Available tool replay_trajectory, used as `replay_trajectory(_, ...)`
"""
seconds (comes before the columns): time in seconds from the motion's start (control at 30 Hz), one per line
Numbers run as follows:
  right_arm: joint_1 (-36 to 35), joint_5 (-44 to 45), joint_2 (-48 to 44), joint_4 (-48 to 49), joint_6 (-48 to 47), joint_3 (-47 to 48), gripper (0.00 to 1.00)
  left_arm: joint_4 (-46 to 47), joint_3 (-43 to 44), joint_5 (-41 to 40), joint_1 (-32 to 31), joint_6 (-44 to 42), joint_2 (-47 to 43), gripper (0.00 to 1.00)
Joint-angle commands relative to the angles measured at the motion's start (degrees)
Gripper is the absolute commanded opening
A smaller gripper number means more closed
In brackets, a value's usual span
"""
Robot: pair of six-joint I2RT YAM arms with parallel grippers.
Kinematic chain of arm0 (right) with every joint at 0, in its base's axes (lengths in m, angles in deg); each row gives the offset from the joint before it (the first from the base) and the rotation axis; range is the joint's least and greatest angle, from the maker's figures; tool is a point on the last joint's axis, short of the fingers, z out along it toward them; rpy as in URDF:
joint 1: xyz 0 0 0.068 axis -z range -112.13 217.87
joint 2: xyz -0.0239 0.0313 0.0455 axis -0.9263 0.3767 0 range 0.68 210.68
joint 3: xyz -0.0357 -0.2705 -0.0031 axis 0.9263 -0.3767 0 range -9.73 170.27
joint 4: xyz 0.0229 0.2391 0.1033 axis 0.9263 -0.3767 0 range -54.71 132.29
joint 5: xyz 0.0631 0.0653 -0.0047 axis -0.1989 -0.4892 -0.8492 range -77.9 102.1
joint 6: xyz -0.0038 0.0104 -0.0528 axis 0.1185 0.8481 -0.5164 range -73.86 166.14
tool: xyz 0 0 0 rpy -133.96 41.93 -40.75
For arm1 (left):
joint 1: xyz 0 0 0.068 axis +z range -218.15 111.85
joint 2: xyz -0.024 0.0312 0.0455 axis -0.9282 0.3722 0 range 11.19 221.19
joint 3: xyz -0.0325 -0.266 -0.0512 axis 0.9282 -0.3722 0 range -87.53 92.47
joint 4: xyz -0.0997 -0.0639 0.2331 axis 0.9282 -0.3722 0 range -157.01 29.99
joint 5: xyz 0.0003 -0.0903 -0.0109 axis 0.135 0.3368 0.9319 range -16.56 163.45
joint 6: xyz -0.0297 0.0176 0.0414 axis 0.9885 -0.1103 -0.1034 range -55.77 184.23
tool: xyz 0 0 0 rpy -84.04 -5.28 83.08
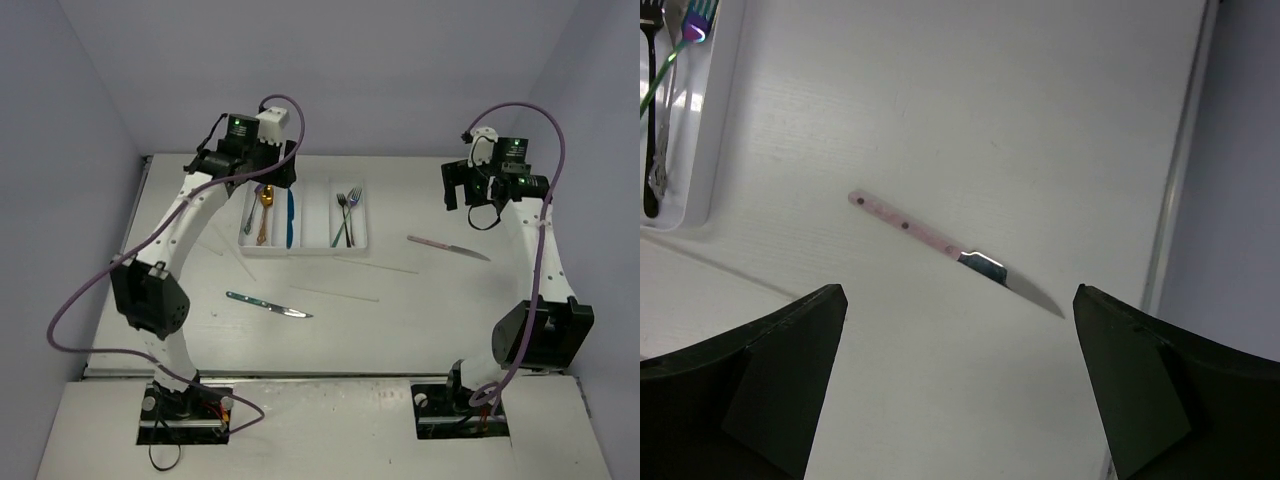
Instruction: Sort the eating utensils into containers
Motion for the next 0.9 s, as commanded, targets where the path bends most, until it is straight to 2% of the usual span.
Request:
replay_trajectory(0.0, 0.51, 2.86, -2.87, 0.68, -1.15, 2.01, 0.98, 2.03, -7.29, 6.36, 0.42, -17.08, -11.16, 0.66)
replay_trajectory(0.2, 0.42, 0.75, -1.29, -0.13, -6.62, -1.41, 1.00, 1.62, -18.75, 5.05, 0.73, -20.05, -18.35, 0.66)
replay_trajectory(0.37, 0.33, 0.83, 2.64, -3.27, -13.49, -0.41, 1.00, 0.35, -24.96, 12.36, 0.90, -24.54, -24.12, 0.66)
replay_trajectory(0.5, 0.15, 0.51, 3.30, -4.56, -14.94, -0.14, 1.00, -2.76, -32.88, 20.65, 0.49, -36.95, -28.71, 0.66)
replay_trajectory(0.57, 0.07, 0.42, 3.27, -4.59, -14.78, -0.42, 1.00, -7.07, -35.62, 22.55, 0.01, -48.91, -29.52, 0.65)
replay_trajectory(0.63, 0.07, 0.25, 3.05, -4.72, -14.47, -0.96, 1.00, -11.28, -39.26, 20.42, -1.03, -55.35, -29.43, 0.63)
replay_trajectory(0.7, -0.02, 0.07, 3.00, -4.85, -13.89, -1.40, 1.00, -12.57, -41.90, 14.86, -1.94, -62.44, -28.60, 0.61)
replay_trajectory(0.87, -0.02, -0.06, 3.01, -5.03, -13.31, -1.93, 1.00, -12.84, -48.03, 5.50, -4.32, -70.23, -24.97, 0.57)
